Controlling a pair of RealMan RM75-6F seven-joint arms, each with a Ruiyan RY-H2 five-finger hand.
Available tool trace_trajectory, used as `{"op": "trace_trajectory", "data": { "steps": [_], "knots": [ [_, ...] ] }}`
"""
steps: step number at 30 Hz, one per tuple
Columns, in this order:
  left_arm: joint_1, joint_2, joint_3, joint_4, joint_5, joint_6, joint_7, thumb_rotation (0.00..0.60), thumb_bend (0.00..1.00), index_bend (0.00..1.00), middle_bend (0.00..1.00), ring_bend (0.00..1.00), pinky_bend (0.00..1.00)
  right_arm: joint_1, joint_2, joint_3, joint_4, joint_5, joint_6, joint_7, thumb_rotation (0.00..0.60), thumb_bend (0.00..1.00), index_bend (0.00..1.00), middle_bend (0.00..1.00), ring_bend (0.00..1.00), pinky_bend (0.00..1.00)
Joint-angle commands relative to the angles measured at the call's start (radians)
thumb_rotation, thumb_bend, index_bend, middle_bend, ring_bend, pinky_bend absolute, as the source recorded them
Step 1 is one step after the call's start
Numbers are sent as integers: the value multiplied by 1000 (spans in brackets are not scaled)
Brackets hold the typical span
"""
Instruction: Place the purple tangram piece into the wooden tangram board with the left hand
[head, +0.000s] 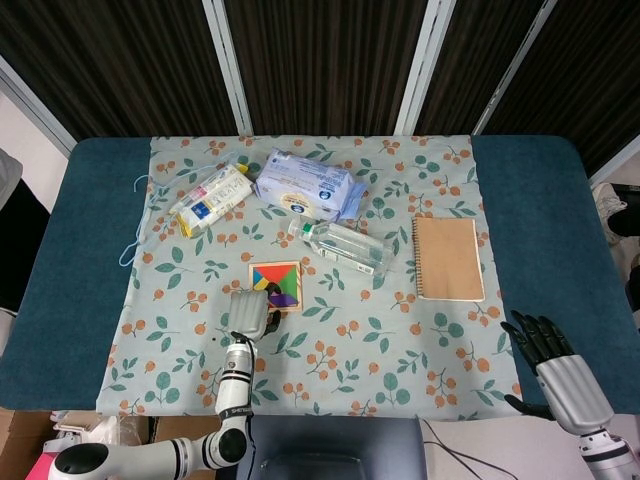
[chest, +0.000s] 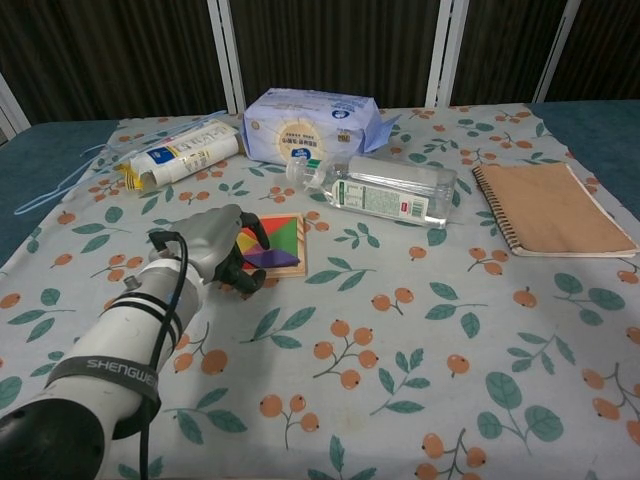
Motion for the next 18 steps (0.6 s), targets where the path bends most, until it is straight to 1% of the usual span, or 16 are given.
{"op": "trace_trajectory", "data": {
  "steps": [1, 11, 14, 18],
  "knots": [
    [2, 3, 4, -6, 3, 1, -2, 600, 385, 387, 1000, 1000, 1000, 0, -1, 0, -1, 0, -1, -3, 600, 160, 0, 0, 0, 0],
    [8, 13, 22, -35, 21, 5, -14, 600, 384, 376, 1000, 1000, 1000, 1, -1, 1, -3, 1, -3, -6, 600, 160, 0, 0, 0, 0],
    [7, 11, 29, -43, 32, 4, -22, 600, 384, 353, 1000, 1000, 1000, 2, -1, -1, -4, 0, -7, -7, 600, 160, 0, 0, 0, 0],
    [-2, -1, 21, -32, 32, -2, -28, 600, 385, 314, 1000, 1000, 1000, 2, 0, -3, -5, -5, -5, -6, 600, 160, 0, 0, 0, 0]
  ]
}}
